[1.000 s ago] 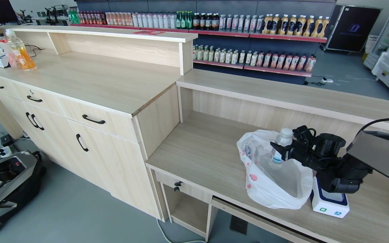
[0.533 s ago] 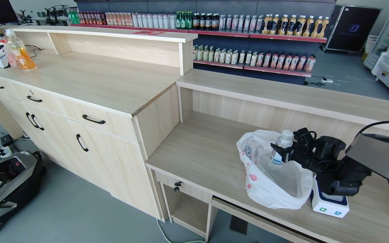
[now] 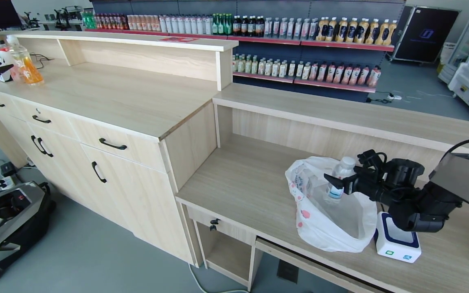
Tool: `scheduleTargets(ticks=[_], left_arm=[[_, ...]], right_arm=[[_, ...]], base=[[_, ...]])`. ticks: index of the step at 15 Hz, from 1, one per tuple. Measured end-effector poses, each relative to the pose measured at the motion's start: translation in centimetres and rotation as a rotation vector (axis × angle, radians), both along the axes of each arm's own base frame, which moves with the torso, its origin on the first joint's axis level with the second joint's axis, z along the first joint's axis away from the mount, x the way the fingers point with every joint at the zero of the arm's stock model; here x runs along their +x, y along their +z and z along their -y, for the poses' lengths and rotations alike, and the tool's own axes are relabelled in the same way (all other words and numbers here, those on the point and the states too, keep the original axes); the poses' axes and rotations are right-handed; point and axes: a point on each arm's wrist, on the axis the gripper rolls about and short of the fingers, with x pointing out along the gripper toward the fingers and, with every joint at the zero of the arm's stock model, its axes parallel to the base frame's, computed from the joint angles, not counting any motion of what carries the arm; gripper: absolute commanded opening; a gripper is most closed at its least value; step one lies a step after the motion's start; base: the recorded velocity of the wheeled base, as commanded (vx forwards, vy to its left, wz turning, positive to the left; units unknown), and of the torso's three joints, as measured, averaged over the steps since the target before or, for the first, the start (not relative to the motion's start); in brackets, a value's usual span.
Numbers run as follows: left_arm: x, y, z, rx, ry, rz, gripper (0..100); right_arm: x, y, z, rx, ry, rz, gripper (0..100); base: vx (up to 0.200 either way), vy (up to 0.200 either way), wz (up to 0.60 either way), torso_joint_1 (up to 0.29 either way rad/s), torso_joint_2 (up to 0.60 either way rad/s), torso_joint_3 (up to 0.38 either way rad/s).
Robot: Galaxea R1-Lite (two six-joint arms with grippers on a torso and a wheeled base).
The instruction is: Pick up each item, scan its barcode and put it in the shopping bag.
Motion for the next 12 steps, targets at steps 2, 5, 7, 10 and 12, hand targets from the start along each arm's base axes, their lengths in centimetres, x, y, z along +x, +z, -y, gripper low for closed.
scheduleTargets(ticks=[2, 5, 7, 10, 12], left_arm=[[0.0, 0.0, 0.0, 0.0, 0.0, 0.0, 100], [0.0, 0.0, 0.0, 0.0, 0.0, 0.0, 100], [0.0, 0.0, 0.0, 0.0, 0.0, 0.0, 100], [0.0, 0.0, 0.0, 0.0, 0.0, 0.0, 100], [0.0, 0.0, 0.0, 0.0, -0.001, 0.0, 100]], right_arm=[[-1.7, 2.9, 0.0, -0.011, -0.001, 0.009, 100], [-6.0, 7.7, 0.9, -0.058, -0.028, 0.039, 100], [-8.8, 10.7, 1.8, -0.104, -0.069, 0.069, 100], [-11.5, 14.6, 3.5, -0.197, -0.358, 0.101, 100], [-11.8, 17.1, 4.4, -0.136, -0.596, 0.09, 100]], base=[[0.0, 0.0, 0.0, 0.0, 0.0, 0.0], [0.0, 0.0, 0.0, 0.0, 0.0, 0.0], [0.0, 0.0, 0.0, 0.0, 0.0, 0.0], [0.0, 0.0, -0.6, -0.002, 0.0, 0.005], [0.0, 0.0, -0.6, 0.007, 0.0, 0.005]])
